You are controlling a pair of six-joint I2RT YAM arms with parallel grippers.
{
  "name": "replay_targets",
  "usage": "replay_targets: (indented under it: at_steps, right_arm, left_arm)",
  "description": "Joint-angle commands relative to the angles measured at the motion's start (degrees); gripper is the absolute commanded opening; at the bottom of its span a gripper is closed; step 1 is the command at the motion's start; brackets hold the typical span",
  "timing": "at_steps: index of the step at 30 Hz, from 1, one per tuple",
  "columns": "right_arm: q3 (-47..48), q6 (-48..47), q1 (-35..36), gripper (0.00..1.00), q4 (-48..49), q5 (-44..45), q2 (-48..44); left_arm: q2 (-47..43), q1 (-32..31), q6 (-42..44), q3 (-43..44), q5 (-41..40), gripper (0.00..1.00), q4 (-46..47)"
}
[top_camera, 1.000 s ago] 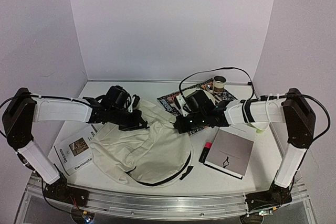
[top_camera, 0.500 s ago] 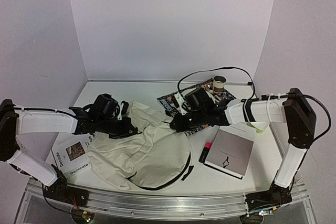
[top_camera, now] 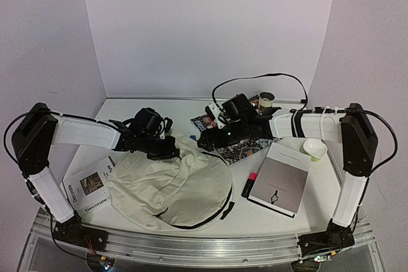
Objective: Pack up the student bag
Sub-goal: Hold the student bag at the center of the board.
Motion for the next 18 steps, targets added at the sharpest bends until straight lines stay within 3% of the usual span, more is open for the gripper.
replay_targets:
  at_steps: [1, 11, 16, 18]
  right_arm:
    - [8.24, -3.83, 0.01, 0.81, -5.72, 0.46, 6.40]
    - [19.77, -6.97, 0.04, 0.98, -9.62, -1.38, 19.10]
    - [21.81, -7.56, 0.01, 0.96, -10.54, -4.46, 23.18]
    - [22.05, -7.68, -0.12, 0.85, -10.89, -4.79, 24.15]
  left_arm:
    - [0.27, -0.06, 1.81, 2.38, 0.50, 0.00, 1.79]
    - [2.73, -0.32, 1.87, 3.23, 1.33, 0.00, 2.08]
    - [3.68, -0.37, 2.53, 3.76, 1.37, 0.00, 2.06]
    - [4.06, -0.37, 2.76, 3.92, 1.76, 0.00, 2.05]
